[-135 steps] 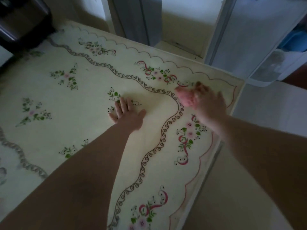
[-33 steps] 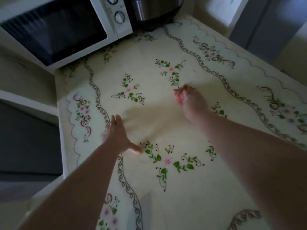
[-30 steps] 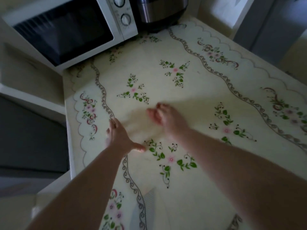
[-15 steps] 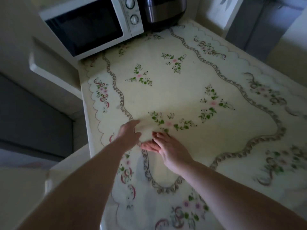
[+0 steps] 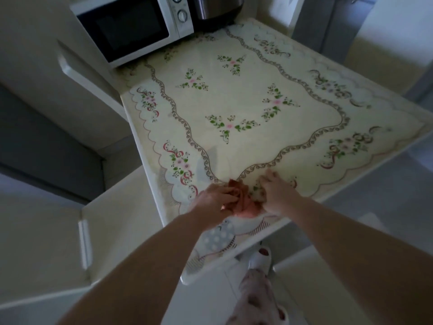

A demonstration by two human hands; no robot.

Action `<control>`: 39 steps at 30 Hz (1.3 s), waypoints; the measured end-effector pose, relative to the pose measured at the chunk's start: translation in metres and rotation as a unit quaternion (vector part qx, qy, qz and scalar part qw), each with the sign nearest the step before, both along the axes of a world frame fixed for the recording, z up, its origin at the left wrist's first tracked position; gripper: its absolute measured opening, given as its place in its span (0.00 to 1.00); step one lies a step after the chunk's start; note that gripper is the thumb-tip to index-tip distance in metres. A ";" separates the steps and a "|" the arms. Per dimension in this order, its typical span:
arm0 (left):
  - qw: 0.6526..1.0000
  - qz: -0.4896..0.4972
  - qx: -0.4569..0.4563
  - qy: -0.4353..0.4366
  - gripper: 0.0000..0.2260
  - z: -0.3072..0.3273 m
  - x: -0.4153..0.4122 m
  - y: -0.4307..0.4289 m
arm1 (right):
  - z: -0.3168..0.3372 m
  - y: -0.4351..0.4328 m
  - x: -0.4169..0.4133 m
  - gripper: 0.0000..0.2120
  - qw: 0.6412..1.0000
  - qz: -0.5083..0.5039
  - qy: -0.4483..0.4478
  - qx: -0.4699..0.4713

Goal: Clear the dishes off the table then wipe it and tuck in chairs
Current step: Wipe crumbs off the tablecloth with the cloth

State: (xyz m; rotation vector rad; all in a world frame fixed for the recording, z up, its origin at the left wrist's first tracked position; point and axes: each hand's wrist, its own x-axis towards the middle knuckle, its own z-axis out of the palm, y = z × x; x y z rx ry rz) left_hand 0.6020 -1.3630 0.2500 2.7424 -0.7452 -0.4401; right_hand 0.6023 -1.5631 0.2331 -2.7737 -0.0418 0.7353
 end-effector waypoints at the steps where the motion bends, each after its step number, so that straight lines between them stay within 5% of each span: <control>1: 0.999 0.000 0.030 -0.015 0.14 0.002 -0.007 0.010 | -0.001 0.001 -0.003 0.37 1.000 0.005 -0.006 -0.003; 5: 0.989 0.067 0.112 -0.067 0.15 0.003 -0.016 0.032 | 0.006 -0.003 0.002 0.31 1.000 0.022 0.012 -0.004; 12: 0.979 0.176 0.094 -0.044 0.14 0.006 0.012 0.012 | 0.010 0.011 0.005 0.24 0.999 -0.002 0.006 -0.045; 16: 0.992 -0.011 0.101 -0.075 0.32 0.002 0.012 0.012 | 0.010 0.014 0.013 0.16 0.999 -0.023 -0.009 -0.044; 19: 0.974 -0.123 0.180 -0.065 0.34 -0.001 0.014 0.027 | 0.020 0.017 0.027 0.07 0.996 -0.049 0.004 -0.074; 26: 0.976 -0.076 0.191 -0.067 0.29 -0.002 0.110 0.047 | 0.037 0.065 0.088 0.12 0.986 -0.131 -0.074 -0.076; 32: 0.985 -0.038 0.160 -0.051 0.31 -0.012 0.233 0.073 | 0.019 0.102 0.160 0.33 0.975 -0.204 -0.058 -0.058; 39: 0.986 0.081 0.139 -0.040 0.25 -0.023 0.369 0.105 | -0.004 0.110 0.196 0.32 0.966 -0.241 -0.040 -0.082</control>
